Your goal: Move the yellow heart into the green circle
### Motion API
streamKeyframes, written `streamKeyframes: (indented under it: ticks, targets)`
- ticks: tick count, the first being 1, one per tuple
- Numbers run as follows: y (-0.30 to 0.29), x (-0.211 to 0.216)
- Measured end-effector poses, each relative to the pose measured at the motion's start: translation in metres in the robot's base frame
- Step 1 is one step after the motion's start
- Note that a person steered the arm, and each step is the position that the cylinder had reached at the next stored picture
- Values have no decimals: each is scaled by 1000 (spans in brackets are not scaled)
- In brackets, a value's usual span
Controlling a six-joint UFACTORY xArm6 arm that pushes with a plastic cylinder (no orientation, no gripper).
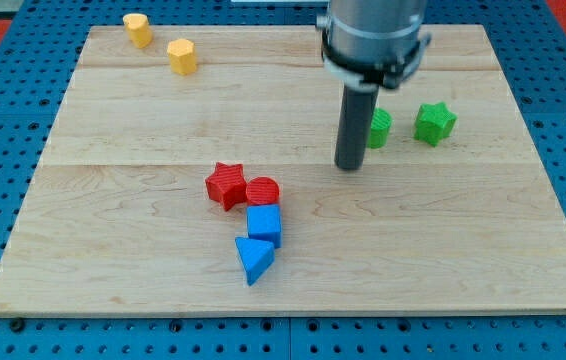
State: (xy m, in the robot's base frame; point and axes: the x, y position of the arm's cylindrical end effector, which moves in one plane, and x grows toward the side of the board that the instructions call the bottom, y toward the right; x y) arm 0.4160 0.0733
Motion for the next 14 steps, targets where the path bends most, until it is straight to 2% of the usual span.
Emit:
streamKeyframes:
  ticks: [1,2,3,5,7,8,9,12,13,14]
  targets:
    - [13,-26]
    - [50,-20]
    - [14,1]
    - [-218,-35]
    - [-378,-138]
    - [-359,-225]
    - [-332,-224]
    - [-66,-222]
    - [-42,-168]
    - [-70,-165]
